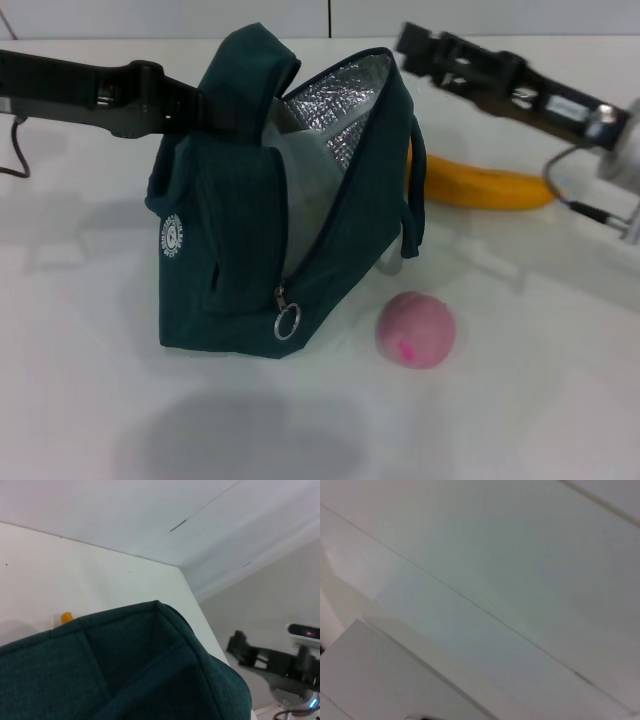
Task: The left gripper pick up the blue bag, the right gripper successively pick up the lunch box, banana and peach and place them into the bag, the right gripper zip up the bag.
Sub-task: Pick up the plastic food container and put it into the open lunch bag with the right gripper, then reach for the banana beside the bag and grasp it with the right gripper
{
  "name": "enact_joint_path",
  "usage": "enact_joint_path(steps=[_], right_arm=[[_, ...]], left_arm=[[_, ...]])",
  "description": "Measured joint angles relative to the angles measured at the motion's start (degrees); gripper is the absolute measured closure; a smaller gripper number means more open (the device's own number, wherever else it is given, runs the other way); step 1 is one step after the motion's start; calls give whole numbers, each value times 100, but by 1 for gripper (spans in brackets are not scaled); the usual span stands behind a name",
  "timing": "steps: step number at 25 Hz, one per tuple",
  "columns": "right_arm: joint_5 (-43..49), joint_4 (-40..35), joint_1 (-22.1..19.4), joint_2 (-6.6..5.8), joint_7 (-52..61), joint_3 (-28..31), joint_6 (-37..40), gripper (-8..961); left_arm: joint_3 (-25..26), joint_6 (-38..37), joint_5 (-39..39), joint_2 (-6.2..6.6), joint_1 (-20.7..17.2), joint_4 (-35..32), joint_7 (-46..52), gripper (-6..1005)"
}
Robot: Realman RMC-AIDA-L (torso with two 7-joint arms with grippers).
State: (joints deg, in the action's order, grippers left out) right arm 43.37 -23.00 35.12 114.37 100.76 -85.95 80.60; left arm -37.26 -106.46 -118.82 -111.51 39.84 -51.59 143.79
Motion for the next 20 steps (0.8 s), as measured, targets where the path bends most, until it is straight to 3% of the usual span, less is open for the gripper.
enact_joint_path(steps=[3, 7, 11, 14, 20], right_arm=[[207, -234, -214, -248, -465, 94, 10, 338], [953, -438, -270, -611, -649, 542, -91, 265], [2401, -975, -146, -913, -414, 1140, -345, 223], [3547, -1305, 65, -1044, -116, 1456, -547, 190], [6065, -1398, 1000, -1265, 596, 1799, -559, 99]], left_arm=[[0, 2, 4, 0, -2, -9, -23, 964], [-1, 1, 9, 0, 3, -11, -57, 964], [-1, 2, 34, -13, 16, -4, -121, 964], [-4, 3, 85, -19, 28, -4, -156, 964], [-34, -17, 94, -15, 51, -2, -255, 964]])
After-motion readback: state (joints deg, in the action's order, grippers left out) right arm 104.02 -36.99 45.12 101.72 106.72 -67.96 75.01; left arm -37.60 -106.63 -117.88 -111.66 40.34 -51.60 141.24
